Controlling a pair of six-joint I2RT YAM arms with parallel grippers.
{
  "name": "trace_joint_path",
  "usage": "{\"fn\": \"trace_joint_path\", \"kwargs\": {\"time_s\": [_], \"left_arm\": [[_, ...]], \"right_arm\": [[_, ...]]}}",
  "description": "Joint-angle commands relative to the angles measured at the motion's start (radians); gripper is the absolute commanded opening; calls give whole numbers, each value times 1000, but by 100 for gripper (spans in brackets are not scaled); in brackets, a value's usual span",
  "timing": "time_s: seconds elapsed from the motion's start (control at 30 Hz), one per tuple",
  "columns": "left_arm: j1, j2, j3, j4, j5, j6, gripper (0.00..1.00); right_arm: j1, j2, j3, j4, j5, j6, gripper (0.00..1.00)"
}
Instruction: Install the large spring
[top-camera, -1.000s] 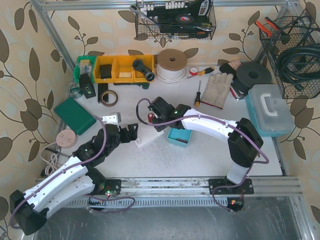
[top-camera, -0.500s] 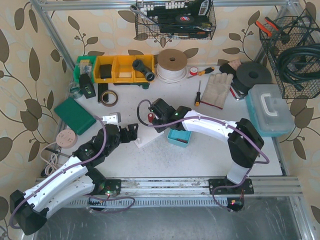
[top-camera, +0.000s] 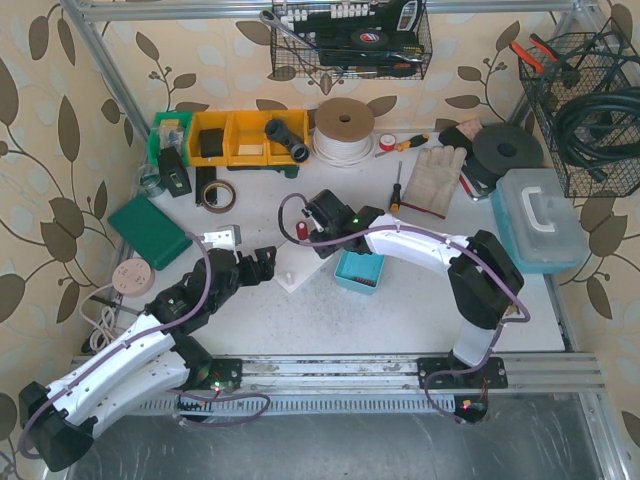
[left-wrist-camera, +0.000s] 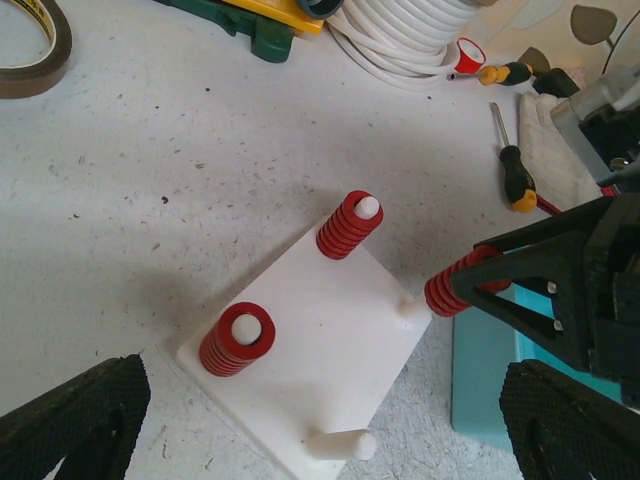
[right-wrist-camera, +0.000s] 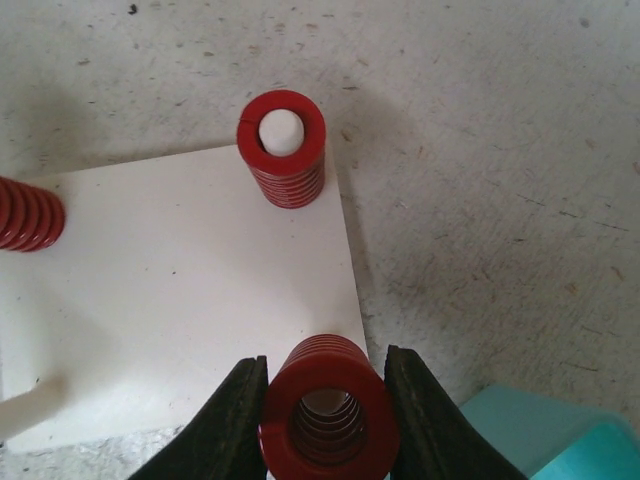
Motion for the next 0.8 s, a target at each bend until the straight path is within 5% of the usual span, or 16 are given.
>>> {"fn": "trace_joint_path", "kwargs": {"time_s": [0.0,0.77], "left_arm": [[14,-14,-9,34,12,-2,98],[21,-7,-9,38,23,3,98]], "right_arm": [[-28,36,15,30,-18,-47,0],[-38,132,86,22,-105,-9,0]]}}
